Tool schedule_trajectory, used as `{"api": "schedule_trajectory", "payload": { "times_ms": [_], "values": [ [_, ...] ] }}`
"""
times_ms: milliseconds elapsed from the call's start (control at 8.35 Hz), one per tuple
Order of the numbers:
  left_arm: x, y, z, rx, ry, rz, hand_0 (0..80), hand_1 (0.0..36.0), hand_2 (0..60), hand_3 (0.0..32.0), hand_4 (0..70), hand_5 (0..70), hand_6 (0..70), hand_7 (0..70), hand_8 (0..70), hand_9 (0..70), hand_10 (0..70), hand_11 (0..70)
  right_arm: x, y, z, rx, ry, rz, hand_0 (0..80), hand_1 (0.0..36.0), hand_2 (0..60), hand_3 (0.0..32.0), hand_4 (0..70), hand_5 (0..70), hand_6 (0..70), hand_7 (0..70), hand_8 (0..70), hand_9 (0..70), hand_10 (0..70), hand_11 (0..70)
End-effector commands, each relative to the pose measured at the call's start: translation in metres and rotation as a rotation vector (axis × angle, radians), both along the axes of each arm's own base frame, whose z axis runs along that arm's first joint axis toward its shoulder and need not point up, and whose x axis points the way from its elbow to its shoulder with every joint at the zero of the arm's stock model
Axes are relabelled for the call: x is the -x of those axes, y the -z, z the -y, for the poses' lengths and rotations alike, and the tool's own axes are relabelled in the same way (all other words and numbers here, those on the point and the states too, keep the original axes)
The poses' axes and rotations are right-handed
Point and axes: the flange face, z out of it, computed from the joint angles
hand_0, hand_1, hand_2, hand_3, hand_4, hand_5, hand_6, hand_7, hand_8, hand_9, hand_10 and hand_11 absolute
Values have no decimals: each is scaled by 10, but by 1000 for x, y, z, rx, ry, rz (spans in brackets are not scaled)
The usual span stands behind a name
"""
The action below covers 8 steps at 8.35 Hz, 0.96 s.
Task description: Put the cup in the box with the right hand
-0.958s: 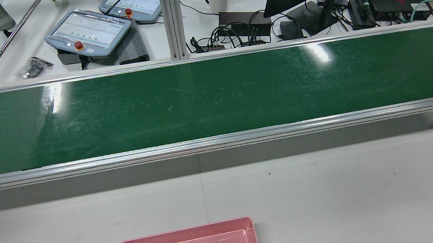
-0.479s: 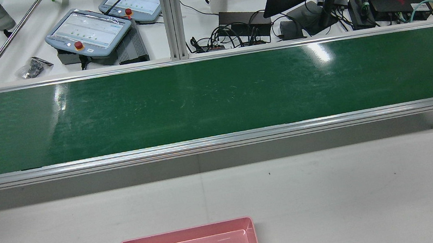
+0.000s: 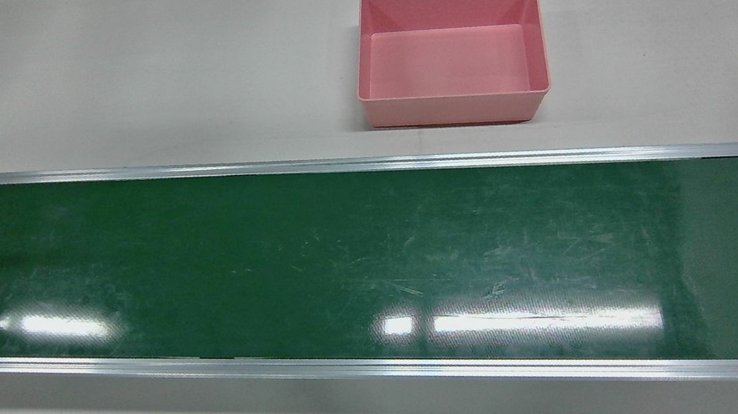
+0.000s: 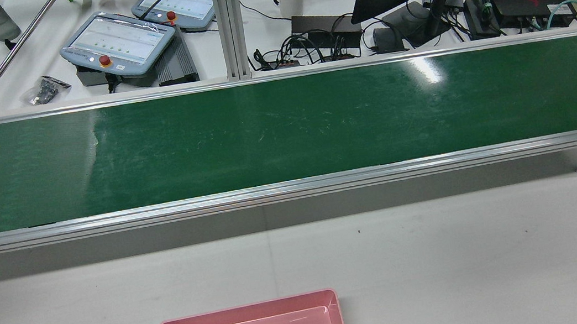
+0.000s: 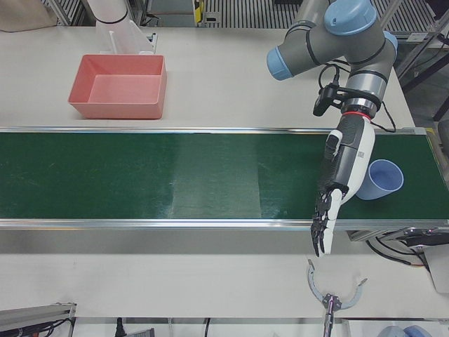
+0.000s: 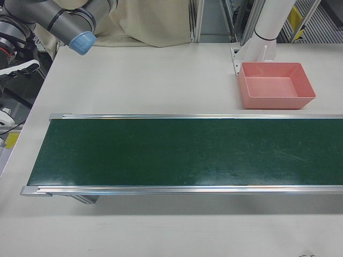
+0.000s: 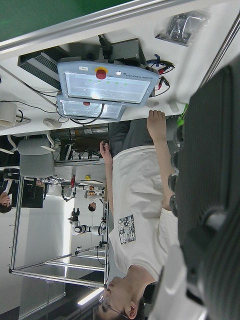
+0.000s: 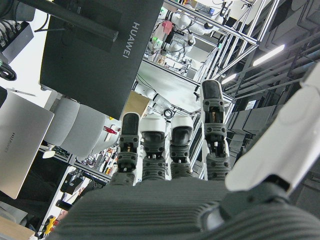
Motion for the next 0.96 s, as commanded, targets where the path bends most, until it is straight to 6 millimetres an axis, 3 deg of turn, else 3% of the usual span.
{"api": "schedule_trajectory", "payload": {
  "times_ms": [0,838],
  "values": [
    [0,0,0,0,0,0,0,0,0,0,0,0,0,0,0,0,0,0,0,-1,-1,1,0,0,411,0,0,0,380,55,328,700,506,700,207,293],
    [0,0,0,-1,0,0,0,0,0,0,0,0,0,0,0,0,0,0,0,0,-1,0,0,0,413,0,0,0,366,57,327,700,505,700,207,292]
  ]
}}
